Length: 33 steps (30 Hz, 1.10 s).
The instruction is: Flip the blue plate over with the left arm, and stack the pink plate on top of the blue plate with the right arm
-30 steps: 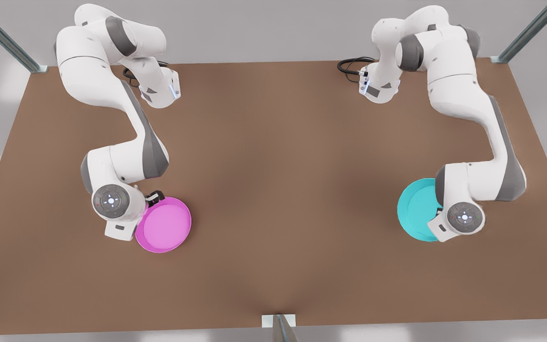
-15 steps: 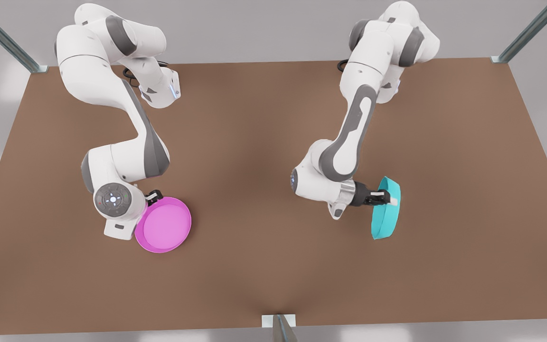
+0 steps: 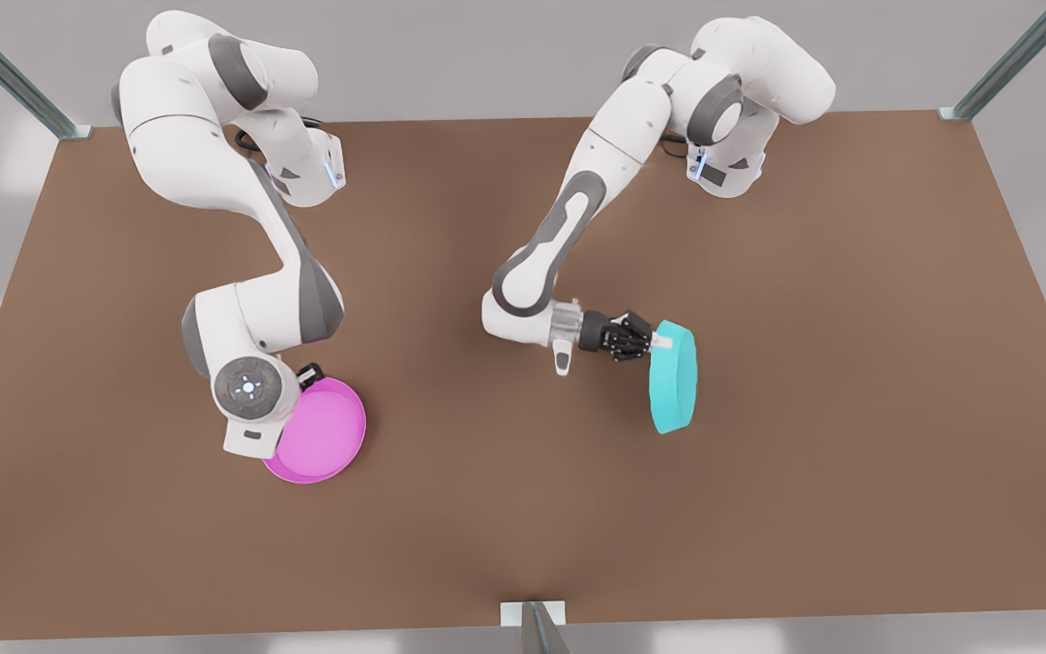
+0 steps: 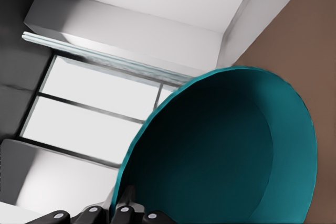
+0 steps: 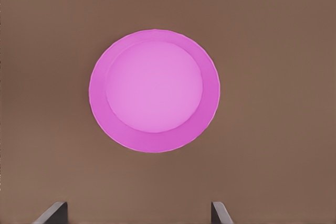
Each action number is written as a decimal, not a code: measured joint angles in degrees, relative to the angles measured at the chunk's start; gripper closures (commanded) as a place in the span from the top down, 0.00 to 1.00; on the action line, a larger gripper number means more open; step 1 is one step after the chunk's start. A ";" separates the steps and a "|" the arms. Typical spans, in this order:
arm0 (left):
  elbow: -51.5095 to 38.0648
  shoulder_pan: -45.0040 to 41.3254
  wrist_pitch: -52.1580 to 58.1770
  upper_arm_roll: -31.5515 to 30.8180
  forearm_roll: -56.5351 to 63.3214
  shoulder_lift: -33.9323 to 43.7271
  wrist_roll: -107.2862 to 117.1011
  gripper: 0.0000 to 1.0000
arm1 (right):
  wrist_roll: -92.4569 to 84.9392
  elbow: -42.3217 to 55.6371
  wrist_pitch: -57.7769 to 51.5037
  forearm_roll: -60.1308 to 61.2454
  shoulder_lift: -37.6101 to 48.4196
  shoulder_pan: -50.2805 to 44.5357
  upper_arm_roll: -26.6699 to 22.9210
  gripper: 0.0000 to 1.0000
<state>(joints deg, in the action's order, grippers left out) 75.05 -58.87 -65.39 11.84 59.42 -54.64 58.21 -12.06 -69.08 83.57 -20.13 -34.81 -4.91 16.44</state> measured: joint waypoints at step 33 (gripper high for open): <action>-4.33 -8.18 3.34 -1.71 1.15 -6.54 6.11 1.00 | 0.02 0.78 0.52 2.07 0.06 1.61 0.03 1.00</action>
<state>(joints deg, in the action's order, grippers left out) 70.72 -67.05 -62.05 10.13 60.57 -61.19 64.31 -12.04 -68.31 84.09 -18.06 -34.75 -3.30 16.46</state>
